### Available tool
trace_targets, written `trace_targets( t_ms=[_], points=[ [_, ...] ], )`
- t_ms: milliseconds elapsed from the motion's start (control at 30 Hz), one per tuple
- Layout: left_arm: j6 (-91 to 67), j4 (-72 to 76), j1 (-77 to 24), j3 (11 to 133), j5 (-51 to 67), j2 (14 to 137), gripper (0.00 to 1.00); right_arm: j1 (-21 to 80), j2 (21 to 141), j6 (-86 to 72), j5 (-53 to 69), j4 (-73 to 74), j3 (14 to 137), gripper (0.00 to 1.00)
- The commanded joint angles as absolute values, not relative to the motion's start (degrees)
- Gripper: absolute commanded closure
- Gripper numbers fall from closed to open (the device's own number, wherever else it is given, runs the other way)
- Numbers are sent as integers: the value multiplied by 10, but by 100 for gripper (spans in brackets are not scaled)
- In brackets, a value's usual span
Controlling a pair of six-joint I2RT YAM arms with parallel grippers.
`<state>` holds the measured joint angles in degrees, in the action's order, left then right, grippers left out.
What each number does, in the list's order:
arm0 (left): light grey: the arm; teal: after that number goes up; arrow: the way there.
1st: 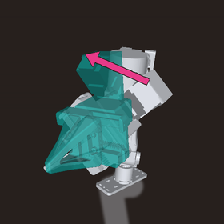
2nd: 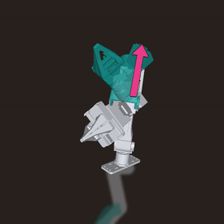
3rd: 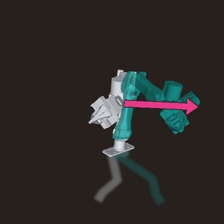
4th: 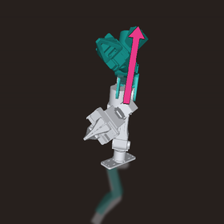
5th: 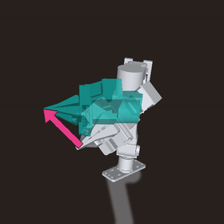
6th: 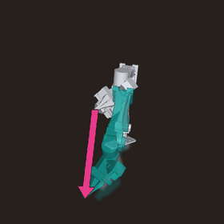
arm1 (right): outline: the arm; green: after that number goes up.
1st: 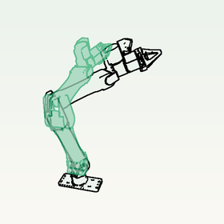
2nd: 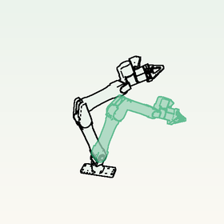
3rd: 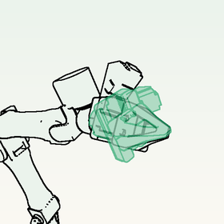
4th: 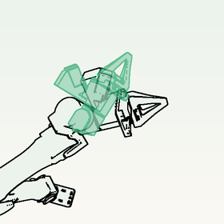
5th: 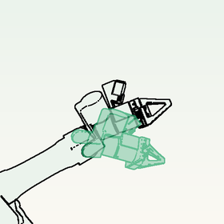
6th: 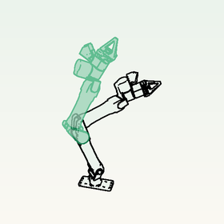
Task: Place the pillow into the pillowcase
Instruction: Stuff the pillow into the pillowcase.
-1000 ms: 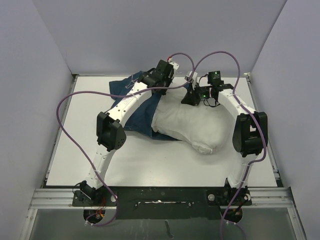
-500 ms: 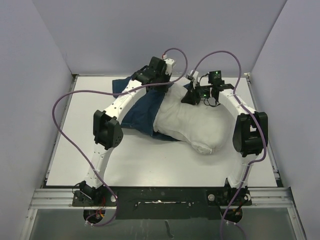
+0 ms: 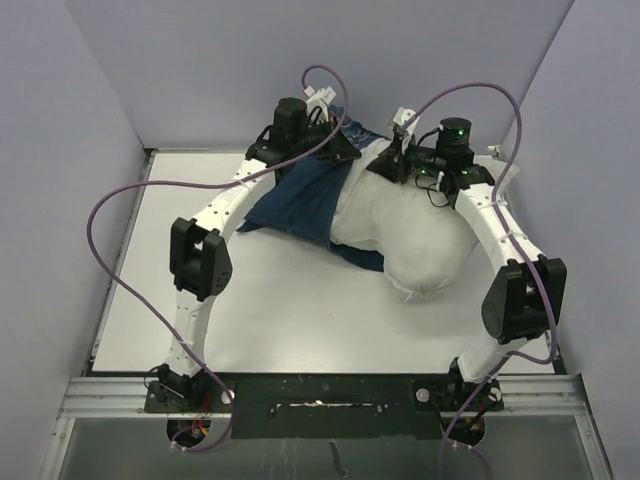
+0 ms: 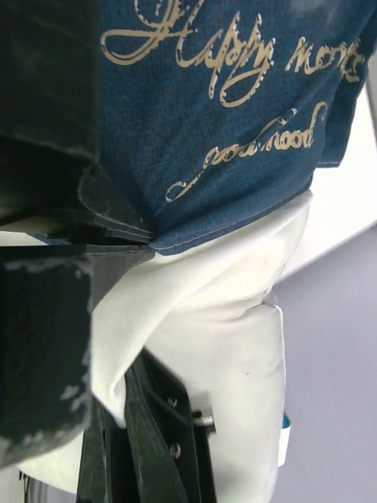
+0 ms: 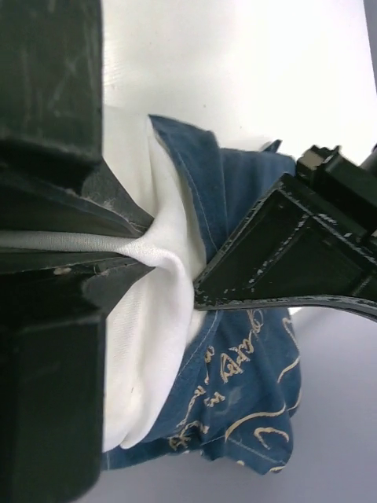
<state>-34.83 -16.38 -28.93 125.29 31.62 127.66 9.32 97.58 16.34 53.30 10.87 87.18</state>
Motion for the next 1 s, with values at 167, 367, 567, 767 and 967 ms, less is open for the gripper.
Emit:
trace_targets(
  t_ms=[167, 367, 567, 767, 967],
  points=[
    [-454, 126, -327, 985, 437, 1072, 100, 120, 910, 405, 443, 81, 708, 100],
    [-448, 293, -350, 698, 433, 1079, 100, 119, 901, 477, 455, 102, 583, 92],
    [-414, 313, -354, 624, 418, 1109, 100, 61, 888, 615, 626, 387, 714, 54],
    [-395, 303, -354, 617, 413, 1108, 100, -1, 914, 604, 678, 494, 880, 2],
    [-397, 317, -355, 608, 416, 1103, 100, -22, 1065, 678, 613, 652, 1027, 2]
  ],
)
